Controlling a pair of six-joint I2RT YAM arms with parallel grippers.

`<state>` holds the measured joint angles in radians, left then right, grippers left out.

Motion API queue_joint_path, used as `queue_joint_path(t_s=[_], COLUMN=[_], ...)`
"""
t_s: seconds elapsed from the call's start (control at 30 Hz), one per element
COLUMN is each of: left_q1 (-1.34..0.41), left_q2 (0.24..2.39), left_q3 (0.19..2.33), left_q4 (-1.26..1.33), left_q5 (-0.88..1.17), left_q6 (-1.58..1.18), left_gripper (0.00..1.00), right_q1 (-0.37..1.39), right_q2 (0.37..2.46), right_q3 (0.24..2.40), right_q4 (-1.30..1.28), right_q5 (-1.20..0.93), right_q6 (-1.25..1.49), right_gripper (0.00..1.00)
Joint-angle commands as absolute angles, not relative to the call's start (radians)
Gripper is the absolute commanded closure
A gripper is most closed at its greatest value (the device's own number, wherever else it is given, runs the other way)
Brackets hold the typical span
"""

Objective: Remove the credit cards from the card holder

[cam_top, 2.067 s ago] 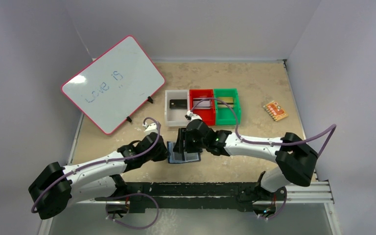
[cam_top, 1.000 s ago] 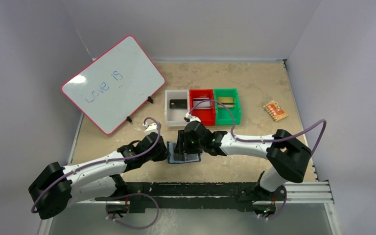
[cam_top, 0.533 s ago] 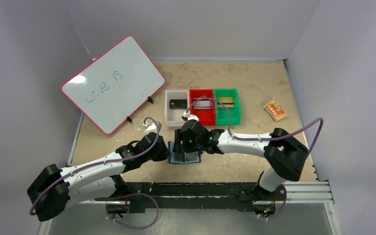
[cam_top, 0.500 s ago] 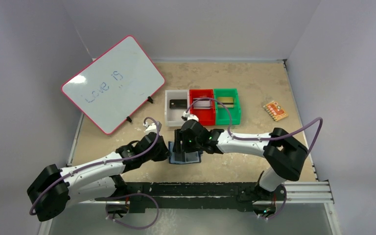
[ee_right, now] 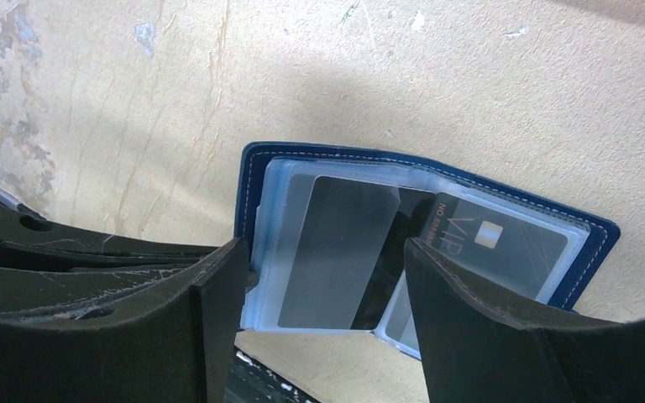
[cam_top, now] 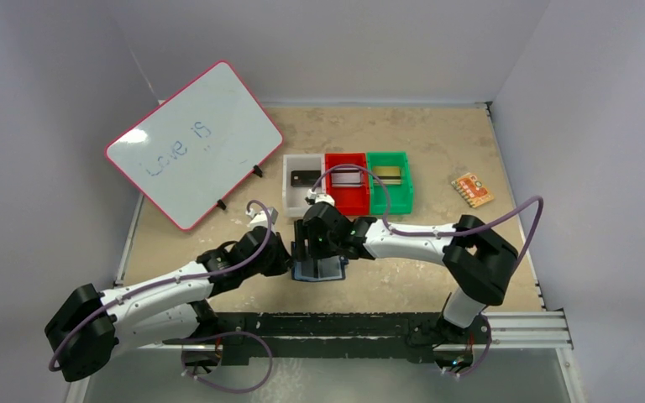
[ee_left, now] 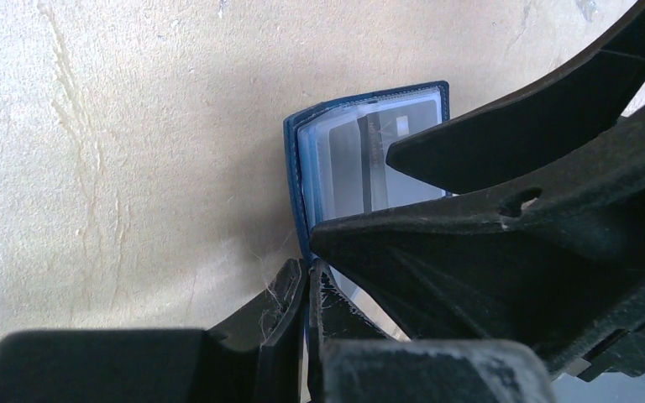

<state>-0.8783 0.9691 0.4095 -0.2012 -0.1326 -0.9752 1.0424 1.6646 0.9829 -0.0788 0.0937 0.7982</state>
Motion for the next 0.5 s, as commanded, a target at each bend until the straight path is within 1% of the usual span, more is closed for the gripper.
queue_joint_path(t_s=[0.0, 0.23, 0.47], left_q1=[-0.883, -0.883, -0.884], left_q2=[0.947, 0.941, 0.941], left_q3=[0.422, 0.418, 0.418], left_q4=[-0.153, -0.152, -0.163], left_q5=[-0.119, -0.122, -0.127], left_q6=[-0.954, -0.954, -0.953], left_gripper=[1.0, 1.0, 1.0], right_q1=[1.051, 1.053, 1.055], right_q2=[1.648, 1.703, 1.69], right_q3=[1.016, 1.038, 1.052], right_q4=[-0.088, -0.128, -0.19], right_q5=[0.114, 0.118, 0.181], right_q6=[0.791, 0.79, 0.82], right_gripper=[0.29, 0.32, 0.35])
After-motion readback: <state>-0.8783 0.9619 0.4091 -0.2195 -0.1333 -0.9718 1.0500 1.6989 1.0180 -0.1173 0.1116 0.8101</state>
